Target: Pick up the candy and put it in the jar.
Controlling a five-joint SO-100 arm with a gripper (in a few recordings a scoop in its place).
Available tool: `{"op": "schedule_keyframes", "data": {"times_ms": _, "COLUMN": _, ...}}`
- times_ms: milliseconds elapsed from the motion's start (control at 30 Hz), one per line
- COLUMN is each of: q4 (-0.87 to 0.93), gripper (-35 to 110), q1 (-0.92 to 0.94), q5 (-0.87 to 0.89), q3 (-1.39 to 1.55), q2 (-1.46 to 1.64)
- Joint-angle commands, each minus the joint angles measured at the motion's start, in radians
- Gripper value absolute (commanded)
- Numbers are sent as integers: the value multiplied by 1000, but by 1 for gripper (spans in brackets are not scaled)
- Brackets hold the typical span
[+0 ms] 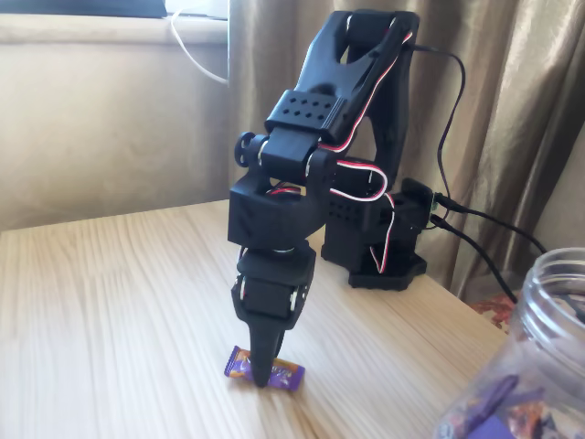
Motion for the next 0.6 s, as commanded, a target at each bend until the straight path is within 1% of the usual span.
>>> {"op": "schedule_keyframes", "data": {"times_ms": 0, "q4": 5, "gripper": 0, "q1": 0, "q5": -11, "q3": -28, "q2": 26}}
{"op": "schedule_keyframes", "data": {"times_ms": 300, "q4": 6, "gripper": 0, "q1": 14, "q5": 20, "q3": -31, "q2": 106}}
{"op": "schedule_keyframes", "data": {"times_ms": 567, "q4": 80, "gripper": 0, "q1": 18, "q5": 35, "q3": -55, "q2": 233}}
